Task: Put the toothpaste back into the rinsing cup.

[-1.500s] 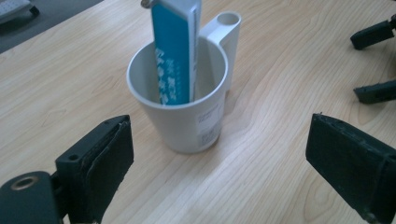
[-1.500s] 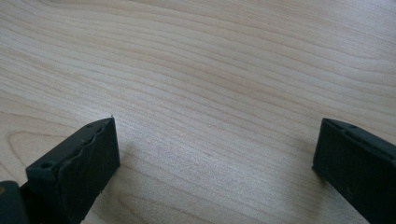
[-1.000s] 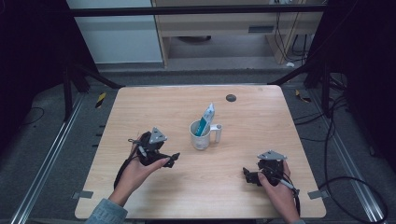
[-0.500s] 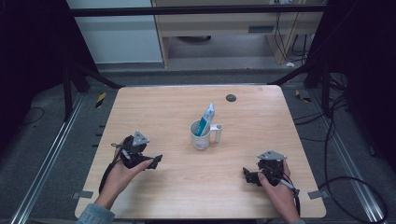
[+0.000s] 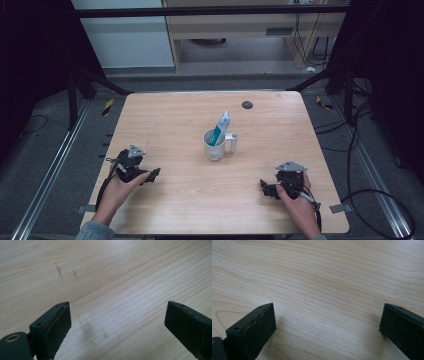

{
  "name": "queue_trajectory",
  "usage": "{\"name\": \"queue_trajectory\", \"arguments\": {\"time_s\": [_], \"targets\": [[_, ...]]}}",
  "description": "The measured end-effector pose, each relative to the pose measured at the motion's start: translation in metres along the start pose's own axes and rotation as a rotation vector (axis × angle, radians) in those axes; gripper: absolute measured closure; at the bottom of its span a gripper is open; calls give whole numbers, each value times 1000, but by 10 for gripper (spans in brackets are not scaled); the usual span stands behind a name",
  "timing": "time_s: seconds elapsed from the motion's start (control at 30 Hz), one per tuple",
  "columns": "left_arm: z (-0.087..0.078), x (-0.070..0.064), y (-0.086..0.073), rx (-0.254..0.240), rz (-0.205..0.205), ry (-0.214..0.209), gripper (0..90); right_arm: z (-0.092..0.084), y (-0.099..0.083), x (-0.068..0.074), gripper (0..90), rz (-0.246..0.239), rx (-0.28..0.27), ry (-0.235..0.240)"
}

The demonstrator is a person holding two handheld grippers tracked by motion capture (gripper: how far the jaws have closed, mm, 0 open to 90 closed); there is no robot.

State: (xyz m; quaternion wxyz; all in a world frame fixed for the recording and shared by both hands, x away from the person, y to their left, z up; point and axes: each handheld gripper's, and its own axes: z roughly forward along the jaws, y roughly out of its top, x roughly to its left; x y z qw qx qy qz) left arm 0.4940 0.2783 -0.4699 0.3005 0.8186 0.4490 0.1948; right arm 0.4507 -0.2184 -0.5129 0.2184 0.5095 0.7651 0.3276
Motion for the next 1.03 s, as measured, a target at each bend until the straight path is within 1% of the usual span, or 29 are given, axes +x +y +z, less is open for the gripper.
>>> {"name": "queue_trajectory", "arguments": {"time_s": [0.3,0.37,0.53,0.6,0.63,0.67,0.8,0.83,0.9,0.97,1.03], "targets": [[9,16,-11,18,-43,20,64,0,0,0,6,0,0,0],[12,19,-14,7,-64,20,68,0,0,0,6,0,0,0],[21,22,-17,2,-68,27,65,0,0,0,5,0,0,0],[24,23,-18,-2,-63,39,66,0,0,0,5,0,0,0],[26,23,-19,-4,-62,37,66,0,0,0,5,0,0,0],[27,24,-20,-16,-74,27,54,0,0,0,5,-1,0,0],[31,27,-23,-64,-74,35,30,0,0,0,5,-1,0,0],[32,27,-23,-70,-80,35,19,0,0,0,5,0,0,0],[32,27,-23,-69,-87,43,18,0,0,0,5,-2,0,1],[32,27,-23,-60,-86,47,10,0,0,0,5,0,0,0],[32,28,-23,-59,-101,58,0,0,0,0,5,-1,0,-1]]}}
